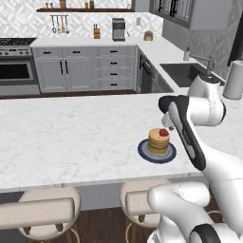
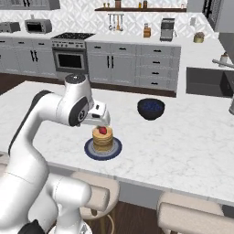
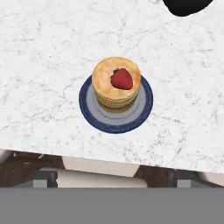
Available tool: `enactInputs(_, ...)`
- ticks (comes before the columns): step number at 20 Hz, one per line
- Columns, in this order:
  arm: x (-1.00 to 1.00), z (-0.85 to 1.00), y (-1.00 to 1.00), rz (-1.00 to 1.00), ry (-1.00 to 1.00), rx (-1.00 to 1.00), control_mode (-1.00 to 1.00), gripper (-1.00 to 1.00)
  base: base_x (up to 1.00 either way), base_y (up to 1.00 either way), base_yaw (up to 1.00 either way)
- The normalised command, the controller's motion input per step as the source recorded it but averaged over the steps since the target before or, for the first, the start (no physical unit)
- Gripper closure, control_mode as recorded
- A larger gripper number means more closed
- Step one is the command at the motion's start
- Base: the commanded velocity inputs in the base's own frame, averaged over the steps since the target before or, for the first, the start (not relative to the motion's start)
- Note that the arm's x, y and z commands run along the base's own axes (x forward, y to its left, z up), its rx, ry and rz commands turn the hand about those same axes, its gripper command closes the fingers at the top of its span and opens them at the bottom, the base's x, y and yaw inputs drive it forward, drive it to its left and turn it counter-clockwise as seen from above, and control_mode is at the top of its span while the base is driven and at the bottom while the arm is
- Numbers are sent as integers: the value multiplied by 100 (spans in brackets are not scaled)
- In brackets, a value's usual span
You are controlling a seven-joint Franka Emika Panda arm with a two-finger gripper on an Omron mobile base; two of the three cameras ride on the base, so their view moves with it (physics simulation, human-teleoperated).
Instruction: Take the strawberry from the fridge and place it on top of the pancake, located on the dining counter.
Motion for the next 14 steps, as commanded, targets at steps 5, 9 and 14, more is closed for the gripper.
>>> enactInputs(5, -68, 42, 10, 0, -17, 0, -100, -100, 0, 0, 0)
enactInputs(9, -56, -2, 17, 2, -4, -1, -100, -100, 0, 0, 0)
enactInputs(14, -14, 16, 25, -2, 1, -3, -100, -100, 0, 0, 0)
